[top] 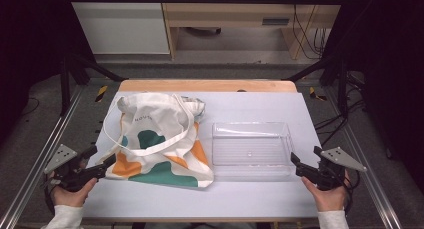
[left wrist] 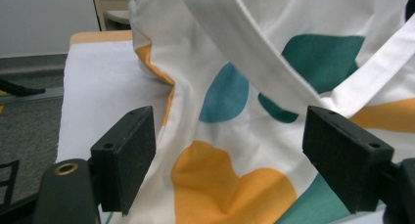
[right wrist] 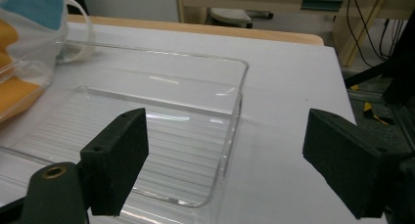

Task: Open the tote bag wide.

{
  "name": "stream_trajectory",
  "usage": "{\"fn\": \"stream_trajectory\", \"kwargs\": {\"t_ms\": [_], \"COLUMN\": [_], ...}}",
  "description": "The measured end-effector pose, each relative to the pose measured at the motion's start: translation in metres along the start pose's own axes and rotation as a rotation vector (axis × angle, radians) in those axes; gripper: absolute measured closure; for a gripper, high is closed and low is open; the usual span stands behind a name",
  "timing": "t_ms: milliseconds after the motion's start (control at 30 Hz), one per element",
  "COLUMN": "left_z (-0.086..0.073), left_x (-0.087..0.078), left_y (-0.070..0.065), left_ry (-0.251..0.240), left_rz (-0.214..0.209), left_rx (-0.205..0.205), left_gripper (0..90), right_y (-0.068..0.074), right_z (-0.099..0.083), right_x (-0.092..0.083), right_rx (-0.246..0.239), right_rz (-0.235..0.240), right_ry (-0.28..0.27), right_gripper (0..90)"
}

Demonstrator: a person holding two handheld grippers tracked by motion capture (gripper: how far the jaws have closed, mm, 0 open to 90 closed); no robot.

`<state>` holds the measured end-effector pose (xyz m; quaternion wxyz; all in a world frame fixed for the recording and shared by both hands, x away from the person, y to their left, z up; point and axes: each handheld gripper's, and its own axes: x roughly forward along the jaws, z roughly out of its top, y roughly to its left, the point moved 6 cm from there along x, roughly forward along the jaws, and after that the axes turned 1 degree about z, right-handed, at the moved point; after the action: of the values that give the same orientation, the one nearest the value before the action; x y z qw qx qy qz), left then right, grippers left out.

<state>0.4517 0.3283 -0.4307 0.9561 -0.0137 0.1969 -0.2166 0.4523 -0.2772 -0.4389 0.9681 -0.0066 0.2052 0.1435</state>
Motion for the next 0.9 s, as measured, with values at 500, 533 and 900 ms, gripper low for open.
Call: {"fn": "stream_trajectory", "kwargs": {"t_ms": [500,533,900], "left_z": [0.026,0.027,0.043], "left_x": [-0.007,-0.007,-0.004], "left_y": [-0.019,-0.020,-0.023], "left_ry": [-0.057,-0.055,-0.057], "left_rz": [-0.013,-0.009,0.022], "left_rx": [0.020,0.022,0.061], "left_gripper": [24.1,24.1,28.2], "right_y": [0.051,0.051,0.084], "right_z": [0.025,0.025,0.049], "right_x": [0.007,0.007,0.018], "right_rx": [-0.052,-0.052,-0.082], "right_rz": [0.102,0.102,0.158], "right_ry": [-0.018,-0.018,-0.026], "right_gripper": [23.3,23.3,26.4]}}
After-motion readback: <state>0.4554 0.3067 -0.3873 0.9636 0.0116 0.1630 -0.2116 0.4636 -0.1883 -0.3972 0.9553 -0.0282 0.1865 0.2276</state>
